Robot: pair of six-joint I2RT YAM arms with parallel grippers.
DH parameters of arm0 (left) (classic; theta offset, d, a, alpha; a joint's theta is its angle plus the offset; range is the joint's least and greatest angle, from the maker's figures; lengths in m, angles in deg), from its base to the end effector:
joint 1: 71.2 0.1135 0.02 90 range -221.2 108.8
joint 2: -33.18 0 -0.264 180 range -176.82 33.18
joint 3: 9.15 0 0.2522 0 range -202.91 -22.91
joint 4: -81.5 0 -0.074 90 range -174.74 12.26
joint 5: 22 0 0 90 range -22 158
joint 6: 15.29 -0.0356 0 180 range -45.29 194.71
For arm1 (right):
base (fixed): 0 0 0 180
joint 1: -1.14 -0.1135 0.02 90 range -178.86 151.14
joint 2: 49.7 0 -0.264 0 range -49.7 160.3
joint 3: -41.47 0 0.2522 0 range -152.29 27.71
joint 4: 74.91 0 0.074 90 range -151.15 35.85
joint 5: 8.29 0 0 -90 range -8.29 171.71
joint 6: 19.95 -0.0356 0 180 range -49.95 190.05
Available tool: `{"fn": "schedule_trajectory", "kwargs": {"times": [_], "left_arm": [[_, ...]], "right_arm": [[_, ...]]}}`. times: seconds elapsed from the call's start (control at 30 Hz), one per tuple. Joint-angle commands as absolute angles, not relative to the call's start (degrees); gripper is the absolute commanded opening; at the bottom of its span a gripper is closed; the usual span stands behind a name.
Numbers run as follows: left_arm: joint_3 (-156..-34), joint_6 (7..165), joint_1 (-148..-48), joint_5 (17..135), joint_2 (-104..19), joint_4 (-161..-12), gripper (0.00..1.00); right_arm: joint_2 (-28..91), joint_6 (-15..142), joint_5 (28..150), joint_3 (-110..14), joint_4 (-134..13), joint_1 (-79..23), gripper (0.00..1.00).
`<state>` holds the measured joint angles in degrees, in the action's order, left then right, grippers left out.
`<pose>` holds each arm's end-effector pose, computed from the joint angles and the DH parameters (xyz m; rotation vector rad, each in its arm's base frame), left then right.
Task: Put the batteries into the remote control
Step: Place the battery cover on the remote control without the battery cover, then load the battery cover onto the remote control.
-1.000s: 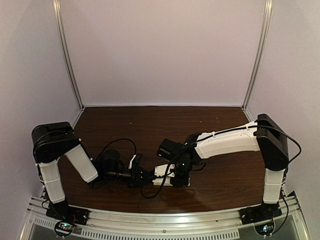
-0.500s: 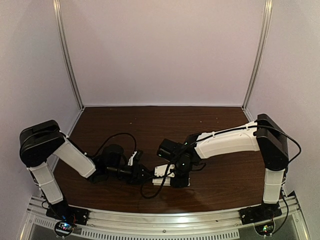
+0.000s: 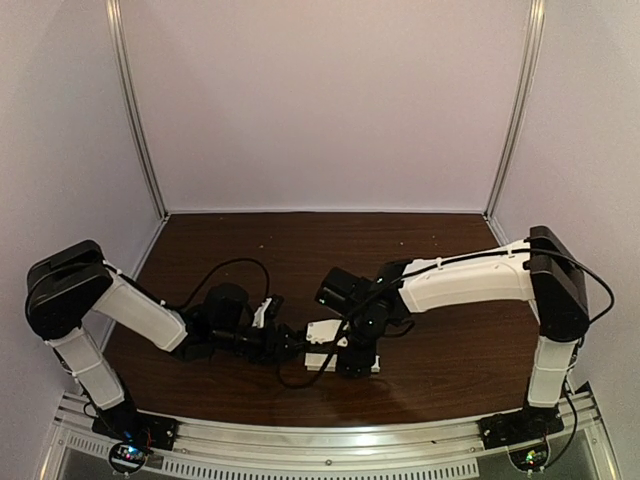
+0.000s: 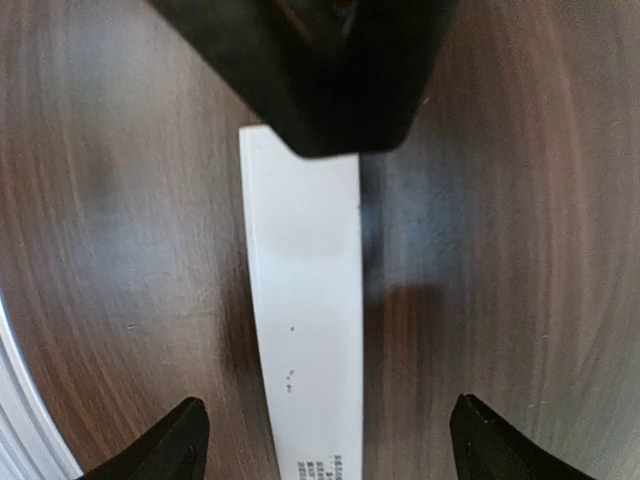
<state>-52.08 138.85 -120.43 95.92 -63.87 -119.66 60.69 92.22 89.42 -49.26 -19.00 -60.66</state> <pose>0.1759 -0.2295 0.1138 0.0107 2.5776 -1.5087 0.1738 0.3343 0.1703 -1.9813 2.1642 0.3119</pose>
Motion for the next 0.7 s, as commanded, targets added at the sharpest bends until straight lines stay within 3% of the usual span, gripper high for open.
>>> {"fn": "schedule_trajectory", "kwargs": {"times": [0.0,0.17,0.27,0.47,0.67], "left_arm": [[-52.00,135.70,-120.77,93.46,-61.63,-117.62,0.58],[-52.16,131.31,-120.75,89.17,-56.62,-111.92,0.73],[-52.67,128.29,-120.77,85.55,-52.26,-107.19,0.96],[-53.62,122.24,-120.83,78.27,-43.34,-100.13,0.97],[-45.95,125.09,-120.42,72.06,-32.63,-103.98,0.97]], "right_arm": [[53.07,89.44,88.41,-48.53,-23.32,-59.74,0.88],[44.22,84.97,86.28,-46.26,-26.71,-58.17,0.99],[37.42,81.47,84.01,-42.85,-29.52,-57.77,1.00],[24.08,67.59,78.51,-34.97,-35.85,-57.22,1.00],[18.10,51.17,80.35,-28.98,-35.21,-56.22,1.00]]}}
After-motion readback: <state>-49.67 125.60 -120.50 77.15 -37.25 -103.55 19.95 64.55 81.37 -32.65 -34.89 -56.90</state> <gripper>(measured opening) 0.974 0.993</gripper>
